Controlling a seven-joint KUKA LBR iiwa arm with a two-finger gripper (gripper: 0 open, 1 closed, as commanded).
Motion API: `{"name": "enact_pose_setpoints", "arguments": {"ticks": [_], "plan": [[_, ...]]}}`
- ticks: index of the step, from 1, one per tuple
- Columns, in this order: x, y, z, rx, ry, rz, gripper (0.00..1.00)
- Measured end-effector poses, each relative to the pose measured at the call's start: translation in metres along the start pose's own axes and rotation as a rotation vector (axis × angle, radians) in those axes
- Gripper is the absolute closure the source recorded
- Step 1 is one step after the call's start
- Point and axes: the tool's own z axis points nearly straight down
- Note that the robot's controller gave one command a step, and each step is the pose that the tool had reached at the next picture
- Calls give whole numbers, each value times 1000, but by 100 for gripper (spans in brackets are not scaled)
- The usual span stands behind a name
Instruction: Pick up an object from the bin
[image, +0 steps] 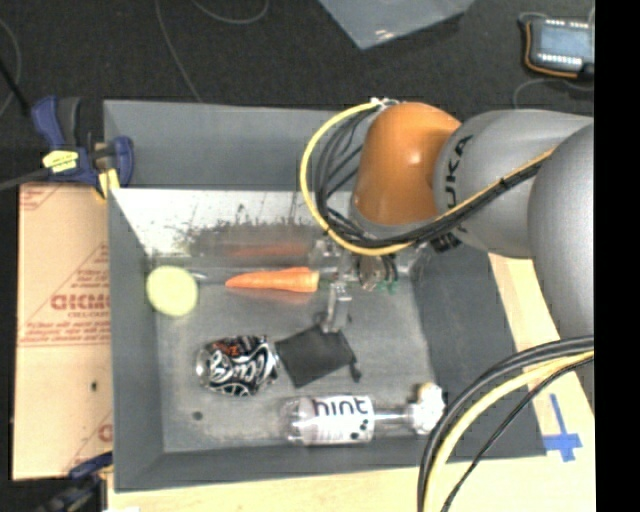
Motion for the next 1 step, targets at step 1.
{"name": "enact_pose_setpoints", "arguments": {"ticks": [1], "plan": [[-1,0,-5,0,-6,0,0]]}}
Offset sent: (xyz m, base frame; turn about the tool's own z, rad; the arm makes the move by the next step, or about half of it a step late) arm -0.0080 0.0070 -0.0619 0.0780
